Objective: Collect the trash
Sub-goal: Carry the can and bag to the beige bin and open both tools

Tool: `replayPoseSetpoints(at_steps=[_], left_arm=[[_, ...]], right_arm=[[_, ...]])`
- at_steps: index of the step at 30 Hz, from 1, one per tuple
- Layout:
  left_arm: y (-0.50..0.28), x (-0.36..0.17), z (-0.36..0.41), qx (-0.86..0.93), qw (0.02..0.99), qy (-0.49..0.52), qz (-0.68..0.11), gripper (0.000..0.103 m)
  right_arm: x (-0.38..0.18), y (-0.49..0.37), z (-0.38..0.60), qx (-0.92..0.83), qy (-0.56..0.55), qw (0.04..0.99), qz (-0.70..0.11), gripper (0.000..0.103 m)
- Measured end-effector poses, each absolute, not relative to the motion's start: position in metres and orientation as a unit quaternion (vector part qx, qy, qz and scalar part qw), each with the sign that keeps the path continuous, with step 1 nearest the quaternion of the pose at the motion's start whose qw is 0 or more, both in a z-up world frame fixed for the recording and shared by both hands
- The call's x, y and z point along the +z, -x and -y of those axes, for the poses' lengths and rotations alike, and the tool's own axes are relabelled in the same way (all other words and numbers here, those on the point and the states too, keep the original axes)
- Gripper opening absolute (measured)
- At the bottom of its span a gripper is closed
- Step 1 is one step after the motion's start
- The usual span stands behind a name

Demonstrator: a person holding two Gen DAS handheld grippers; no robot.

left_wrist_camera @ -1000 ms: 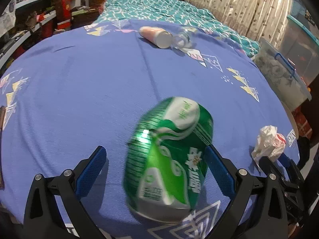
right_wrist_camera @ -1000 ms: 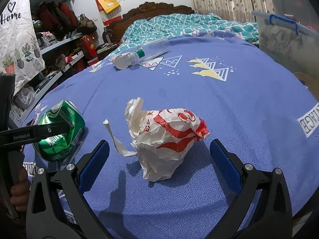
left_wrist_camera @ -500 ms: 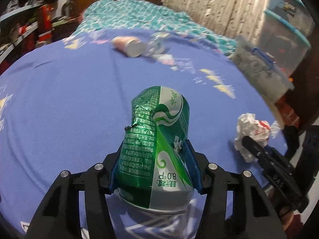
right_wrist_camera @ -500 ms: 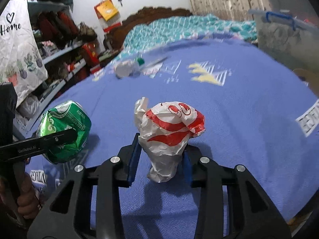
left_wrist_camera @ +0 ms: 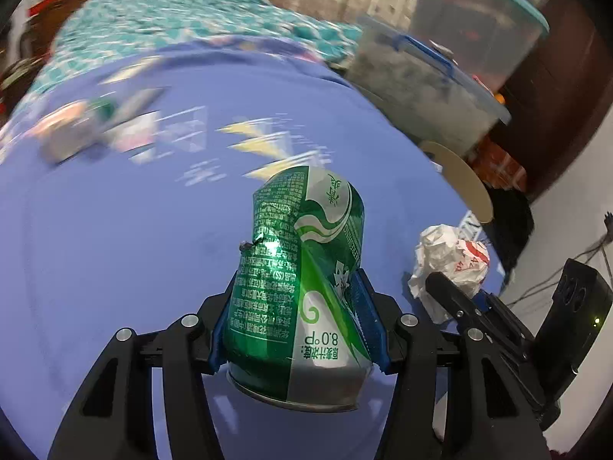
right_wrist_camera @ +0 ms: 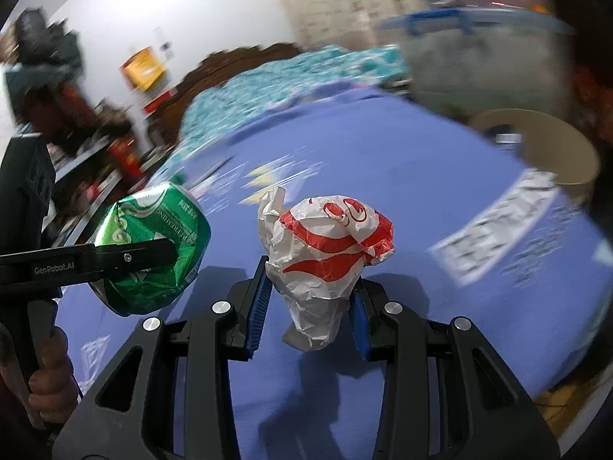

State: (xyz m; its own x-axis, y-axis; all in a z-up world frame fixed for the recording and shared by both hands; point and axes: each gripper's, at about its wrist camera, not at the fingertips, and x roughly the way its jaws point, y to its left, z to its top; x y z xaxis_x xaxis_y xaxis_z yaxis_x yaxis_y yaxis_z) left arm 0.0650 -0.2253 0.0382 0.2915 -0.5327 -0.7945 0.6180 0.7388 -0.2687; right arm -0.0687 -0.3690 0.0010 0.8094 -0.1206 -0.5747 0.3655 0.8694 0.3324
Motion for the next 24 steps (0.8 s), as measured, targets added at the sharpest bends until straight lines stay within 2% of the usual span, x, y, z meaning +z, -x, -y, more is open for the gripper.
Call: replayPoseSetpoints(at_steps=[9,16,18,19,20,24], left_arm=[[-0.074,0.048,0.398,-0.459,0.747,-0.104,-0.469,0.053],[-0.08,0.043,0.513,-0.493,0.718,-0.119,-0.476,0.053],[-0.081,0.037,0.539,-0.497,0.713,-0.121,-0.48,0.059],[-0.082,0.035,0.546,-0.494,0.713,-0.122,-0.483,0.075],[-0.083,0.031,0.554,-0.485,0.717,-0.123,-0.485,0.085],[-0.092,0.026,0.563,-0.474,0.724,-0.125,-0.486,0.085]], right_arm=[[0.007,0.097,0.509,-0.236,-0.267,0.899,-0.255,0.04],[0.015,0.101,0.593,-0.282,-0.279,0.881,-0.258,0.049],[0.014,0.1,0.602,-0.286,-0.281,0.878,-0.26,0.062],[0.013,0.097,0.609,-0.287,-0.284,0.877,-0.261,0.077],[0.012,0.098,0.616,-0.294,-0.285,0.875,-0.258,0.086],[0.016,0.105,0.626,-0.312,-0.286,0.872,-0.244,0.086]])
